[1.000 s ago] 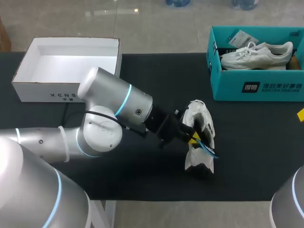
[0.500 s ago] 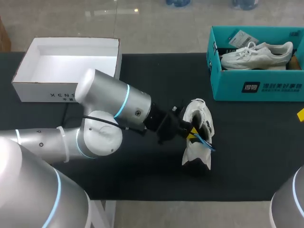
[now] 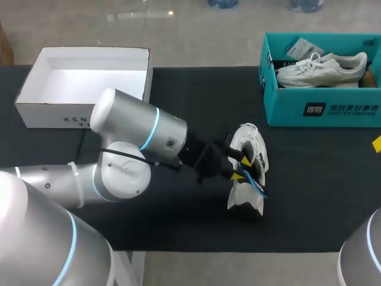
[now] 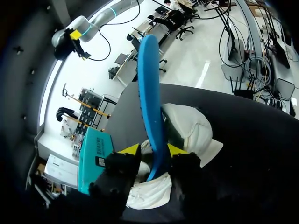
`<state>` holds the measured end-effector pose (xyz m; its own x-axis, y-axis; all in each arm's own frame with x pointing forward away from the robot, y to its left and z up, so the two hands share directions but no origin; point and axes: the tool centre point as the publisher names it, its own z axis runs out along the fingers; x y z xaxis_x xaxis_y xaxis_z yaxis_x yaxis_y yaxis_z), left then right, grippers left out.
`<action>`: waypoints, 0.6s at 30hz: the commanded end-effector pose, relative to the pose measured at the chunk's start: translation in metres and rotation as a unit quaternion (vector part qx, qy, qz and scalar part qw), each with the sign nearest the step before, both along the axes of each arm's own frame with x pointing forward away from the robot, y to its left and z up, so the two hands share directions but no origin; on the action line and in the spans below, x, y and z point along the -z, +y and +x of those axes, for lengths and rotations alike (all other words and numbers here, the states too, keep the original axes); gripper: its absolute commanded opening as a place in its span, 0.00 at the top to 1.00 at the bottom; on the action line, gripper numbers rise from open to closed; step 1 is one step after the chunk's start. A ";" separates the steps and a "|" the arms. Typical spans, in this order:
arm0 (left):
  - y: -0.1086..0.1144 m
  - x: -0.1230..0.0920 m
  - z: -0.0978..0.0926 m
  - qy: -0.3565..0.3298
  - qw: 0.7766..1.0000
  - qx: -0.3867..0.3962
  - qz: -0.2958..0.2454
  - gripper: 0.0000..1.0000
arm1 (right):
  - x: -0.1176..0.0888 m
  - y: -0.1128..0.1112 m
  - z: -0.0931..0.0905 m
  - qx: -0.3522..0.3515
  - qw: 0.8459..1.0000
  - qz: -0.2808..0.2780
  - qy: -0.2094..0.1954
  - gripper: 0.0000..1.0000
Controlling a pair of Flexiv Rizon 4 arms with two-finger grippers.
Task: Take the shoe out of the shoebox, open the shoe tongue, remove and reinsert the insole, then place the shoe into the shoebox
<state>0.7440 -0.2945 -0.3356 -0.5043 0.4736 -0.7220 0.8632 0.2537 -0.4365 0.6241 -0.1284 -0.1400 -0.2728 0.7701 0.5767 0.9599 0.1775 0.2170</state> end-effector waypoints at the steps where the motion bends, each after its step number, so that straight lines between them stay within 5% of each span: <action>1: 0.003 -0.006 -0.006 -0.001 1.000 0.001 -0.004 0.01 | 0.002 0.000 -0.009 0.024 0.999 0.009 -0.032 0.00; 8: -0.007 -0.011 -0.014 0.007 1.000 0.006 -0.012 0.32 | 0.002 0.000 -0.009 0.024 0.999 0.009 -0.032 0.00; 12: -0.011 -0.011 -0.017 0.010 1.000 0.011 -0.013 0.64 | 0.002 0.000 -0.009 0.024 0.999 0.009 -0.032 0.00; 15: -0.011 -0.010 -0.018 0.013 1.000 0.017 -0.009 1.00 | 0.002 0.000 -0.009 0.024 0.999 0.009 -0.032 0.00; 18: -0.009 -0.008 -0.020 0.013 1.000 0.021 -0.004 1.00 | 0.002 0.000 -0.009 0.024 0.999 0.009 -0.032 0.00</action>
<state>0.7228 -0.3022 -0.3268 -0.5041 0.4835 -0.7156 0.8607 0.2132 -0.4623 0.6240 -0.1283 -0.1400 -0.2727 0.7701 0.5766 0.9598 0.1769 0.2178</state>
